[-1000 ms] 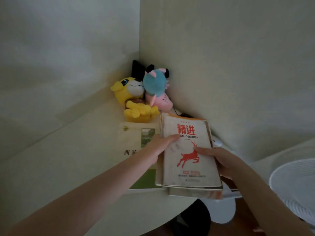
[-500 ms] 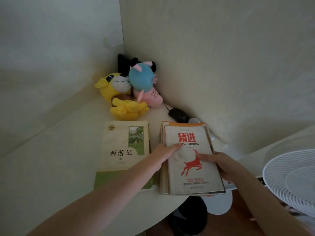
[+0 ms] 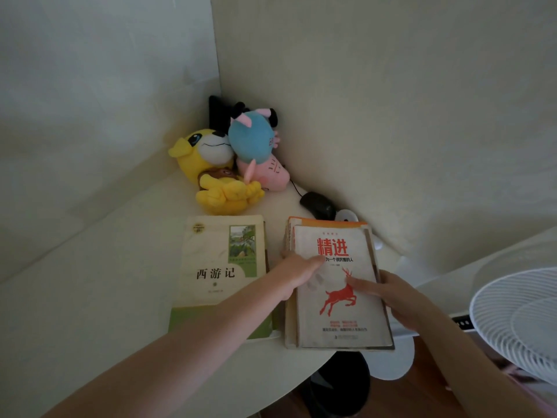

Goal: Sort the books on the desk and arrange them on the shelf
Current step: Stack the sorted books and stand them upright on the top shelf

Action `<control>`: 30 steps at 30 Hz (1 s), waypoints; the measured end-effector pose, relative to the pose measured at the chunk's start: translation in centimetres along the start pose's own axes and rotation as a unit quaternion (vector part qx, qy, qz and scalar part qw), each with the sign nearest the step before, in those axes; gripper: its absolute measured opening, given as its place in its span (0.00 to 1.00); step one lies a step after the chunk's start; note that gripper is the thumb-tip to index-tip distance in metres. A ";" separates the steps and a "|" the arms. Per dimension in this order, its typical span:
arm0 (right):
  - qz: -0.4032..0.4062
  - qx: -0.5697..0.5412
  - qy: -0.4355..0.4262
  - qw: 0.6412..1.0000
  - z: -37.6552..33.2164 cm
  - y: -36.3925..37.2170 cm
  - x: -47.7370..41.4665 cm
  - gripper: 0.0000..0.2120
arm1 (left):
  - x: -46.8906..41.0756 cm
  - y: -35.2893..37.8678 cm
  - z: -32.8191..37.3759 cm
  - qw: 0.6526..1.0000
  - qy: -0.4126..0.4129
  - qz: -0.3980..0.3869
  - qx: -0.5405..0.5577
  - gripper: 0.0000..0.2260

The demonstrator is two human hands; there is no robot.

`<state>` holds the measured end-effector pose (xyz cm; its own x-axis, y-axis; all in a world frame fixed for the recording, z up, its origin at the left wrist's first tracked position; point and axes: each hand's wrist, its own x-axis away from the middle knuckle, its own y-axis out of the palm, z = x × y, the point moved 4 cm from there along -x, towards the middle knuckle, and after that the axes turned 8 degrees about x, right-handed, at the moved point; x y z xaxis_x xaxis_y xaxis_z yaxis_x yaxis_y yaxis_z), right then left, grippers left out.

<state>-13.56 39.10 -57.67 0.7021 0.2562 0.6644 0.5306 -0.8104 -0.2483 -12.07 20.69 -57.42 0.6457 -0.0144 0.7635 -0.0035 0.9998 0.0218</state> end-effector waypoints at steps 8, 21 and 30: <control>0.023 -0.059 -0.015 0.998 1.7 1.0 0.7 0.34 | 1.2 -0.1 -0.9 0.999 -0.025 -0.026 0.031 0.23; 0.141 0.027 0.043 0.989 1.6 1.0 1.1 0.55 | 1.4 0.1 -0.6 0.989 -0.077 -0.030 0.121 0.27; 0.264 0.263 0.013 0.928 0.9 1.5 3.3 0.24 | 3.9 -1.2 -2.7 0.982 -0.078 -0.057 0.164 0.30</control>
<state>-10.02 39.21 -56.53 0.9221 -0.1210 0.3675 0.2793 -0.4492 -0.8487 -7.48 19.48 -56.22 0.5307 -0.1535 0.8335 -0.2009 0.9327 0.2996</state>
